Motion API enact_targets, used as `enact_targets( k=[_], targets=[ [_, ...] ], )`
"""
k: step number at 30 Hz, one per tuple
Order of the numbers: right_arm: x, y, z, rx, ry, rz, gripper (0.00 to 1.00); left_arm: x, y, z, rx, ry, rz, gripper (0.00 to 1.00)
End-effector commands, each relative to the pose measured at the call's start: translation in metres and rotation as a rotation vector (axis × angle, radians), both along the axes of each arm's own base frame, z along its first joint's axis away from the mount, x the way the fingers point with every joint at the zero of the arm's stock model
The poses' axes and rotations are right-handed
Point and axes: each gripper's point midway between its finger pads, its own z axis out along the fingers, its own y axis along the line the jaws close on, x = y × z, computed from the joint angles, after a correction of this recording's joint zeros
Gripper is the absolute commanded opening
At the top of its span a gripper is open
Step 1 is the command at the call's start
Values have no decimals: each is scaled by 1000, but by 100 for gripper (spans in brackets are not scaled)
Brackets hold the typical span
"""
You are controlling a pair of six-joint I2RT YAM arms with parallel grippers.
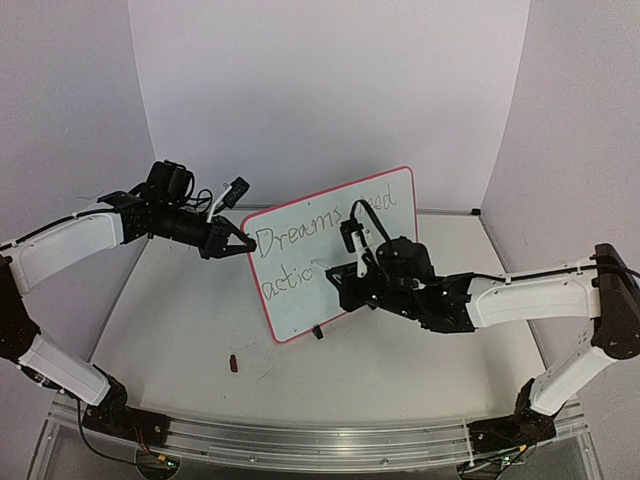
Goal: Write a sentence on the whiteboard
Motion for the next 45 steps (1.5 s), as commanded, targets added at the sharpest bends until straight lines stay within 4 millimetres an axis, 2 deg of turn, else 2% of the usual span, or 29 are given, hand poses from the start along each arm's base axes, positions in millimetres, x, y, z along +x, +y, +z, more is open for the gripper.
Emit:
enact_targets(
  k=[1, 19, 36, 41, 45],
  targets=[
    [10, -7, 6, -1, -22, -55, 0, -17, -1, -40, 103, 120, -26, 0],
    [21, 2, -3, -24, -16, -53, 0, -17, -1, -41, 106, 120, -26, 0],
    [11, -8, -44, -44, 87, -64, 0, -17, -1, -41, 104, 123, -28, 0],
    [9, -9, -43, -38, 92, -62, 0, -17, -2, -42, 106, 127, -29, 0],
    [10, -6, -33, -16, 78, -52, 0, -16, -2, -43, 107, 129, -29, 0]
  ],
)
